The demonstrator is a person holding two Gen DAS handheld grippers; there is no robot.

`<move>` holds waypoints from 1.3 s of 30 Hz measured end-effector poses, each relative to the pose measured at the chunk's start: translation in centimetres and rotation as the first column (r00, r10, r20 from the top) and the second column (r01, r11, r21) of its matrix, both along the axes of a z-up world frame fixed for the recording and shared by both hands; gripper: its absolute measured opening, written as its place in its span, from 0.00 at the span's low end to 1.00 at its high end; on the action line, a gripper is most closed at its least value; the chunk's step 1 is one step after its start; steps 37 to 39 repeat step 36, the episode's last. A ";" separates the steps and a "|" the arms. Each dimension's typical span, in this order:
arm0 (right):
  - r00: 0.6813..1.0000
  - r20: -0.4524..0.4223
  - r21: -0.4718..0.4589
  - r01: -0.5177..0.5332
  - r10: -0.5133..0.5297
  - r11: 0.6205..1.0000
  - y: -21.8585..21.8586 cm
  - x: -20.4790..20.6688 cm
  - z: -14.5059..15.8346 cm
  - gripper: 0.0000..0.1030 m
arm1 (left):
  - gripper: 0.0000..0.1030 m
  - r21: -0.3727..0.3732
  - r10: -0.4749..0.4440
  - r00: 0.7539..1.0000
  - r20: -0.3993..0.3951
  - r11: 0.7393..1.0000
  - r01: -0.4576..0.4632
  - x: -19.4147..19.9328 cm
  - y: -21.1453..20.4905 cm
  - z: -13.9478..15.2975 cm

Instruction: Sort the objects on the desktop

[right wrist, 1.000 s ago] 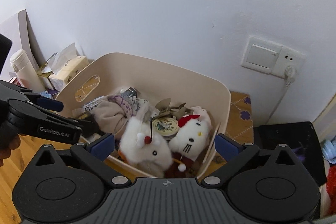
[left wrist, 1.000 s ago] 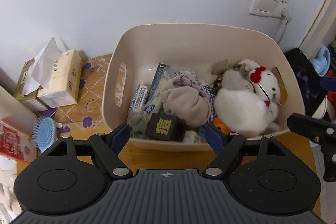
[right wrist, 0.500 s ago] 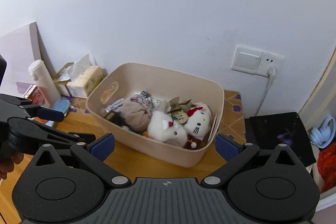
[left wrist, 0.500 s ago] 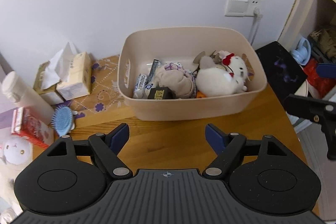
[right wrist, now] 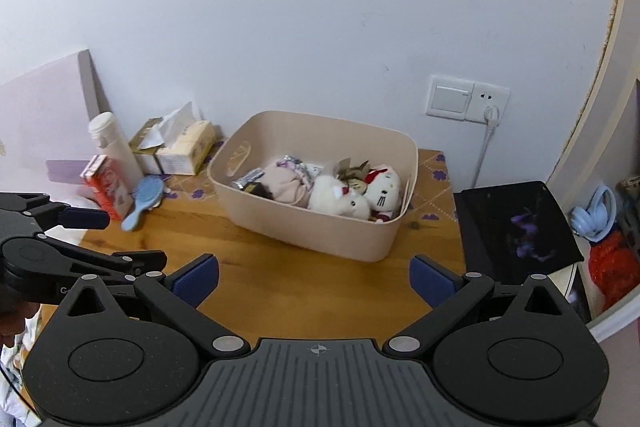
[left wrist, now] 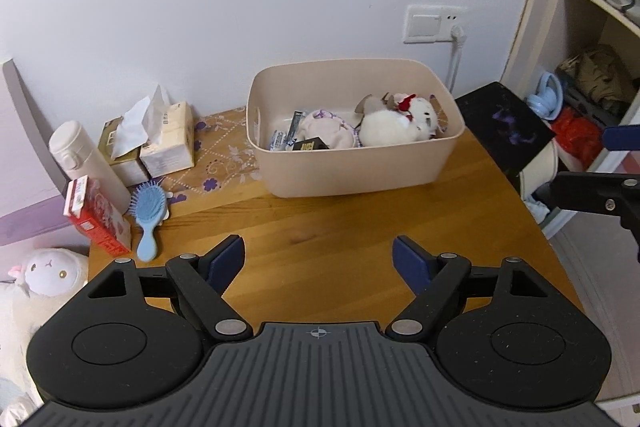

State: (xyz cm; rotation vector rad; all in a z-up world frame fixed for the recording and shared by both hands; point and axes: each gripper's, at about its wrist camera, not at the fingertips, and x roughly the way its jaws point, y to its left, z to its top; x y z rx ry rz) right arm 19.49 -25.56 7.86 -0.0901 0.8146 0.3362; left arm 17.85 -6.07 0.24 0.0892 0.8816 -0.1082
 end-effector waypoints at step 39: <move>0.990 -0.068 -0.063 0.116 -0.120 0.991 -2.4 -16.7 1.2 1.00 | 0.84 -0.102 0.009 1.000 -0.023 0.995 -0.012 -15.8 2.9 3.7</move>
